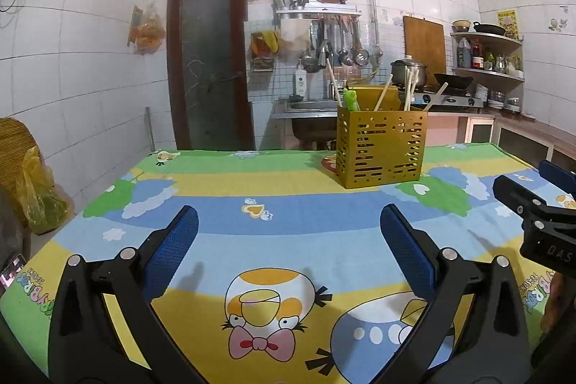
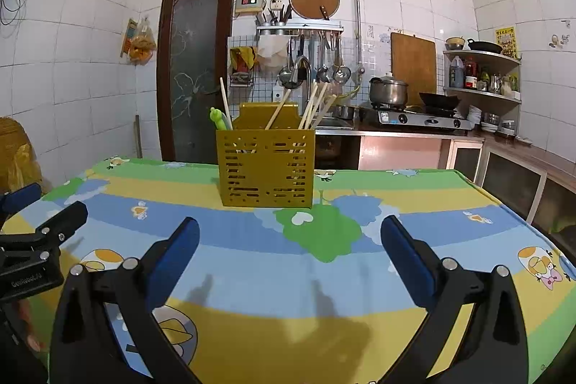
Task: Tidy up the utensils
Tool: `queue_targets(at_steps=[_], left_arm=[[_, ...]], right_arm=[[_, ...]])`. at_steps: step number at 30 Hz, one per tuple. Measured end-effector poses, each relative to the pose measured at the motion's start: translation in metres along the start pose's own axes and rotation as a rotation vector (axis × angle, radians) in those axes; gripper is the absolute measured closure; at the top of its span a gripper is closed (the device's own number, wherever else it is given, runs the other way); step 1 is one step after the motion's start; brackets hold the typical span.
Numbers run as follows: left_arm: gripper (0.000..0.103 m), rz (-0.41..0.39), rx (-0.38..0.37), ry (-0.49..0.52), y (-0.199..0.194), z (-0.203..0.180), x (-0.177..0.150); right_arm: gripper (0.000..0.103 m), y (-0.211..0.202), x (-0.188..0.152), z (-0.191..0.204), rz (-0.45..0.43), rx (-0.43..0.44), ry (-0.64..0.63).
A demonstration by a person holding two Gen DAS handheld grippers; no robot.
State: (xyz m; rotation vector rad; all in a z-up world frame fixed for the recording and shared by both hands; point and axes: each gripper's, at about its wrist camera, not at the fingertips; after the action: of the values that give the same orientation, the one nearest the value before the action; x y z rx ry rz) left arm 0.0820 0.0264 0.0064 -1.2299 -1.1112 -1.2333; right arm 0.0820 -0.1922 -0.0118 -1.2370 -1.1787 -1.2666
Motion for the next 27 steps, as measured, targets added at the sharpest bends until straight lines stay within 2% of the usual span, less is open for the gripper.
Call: queue_targets(at_steps=[27], left_arm=[[0.005, -0.027, -0.005, -0.03, -0.004, 0.005, 0.002]], right_arm=[[0.005, -0.01, 0.005, 0.002, -0.037, -0.028, -0.018]])
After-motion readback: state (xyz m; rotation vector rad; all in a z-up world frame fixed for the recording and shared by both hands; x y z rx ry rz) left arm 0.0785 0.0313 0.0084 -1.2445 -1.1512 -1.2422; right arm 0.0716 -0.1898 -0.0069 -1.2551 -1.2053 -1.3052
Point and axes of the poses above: each gripper's, at about its wrist camera, not at the fingertips, and y roughly the way its jaws point, z to its left, x to its top, and after that the axes turned 15 degrees about -z, right-handed
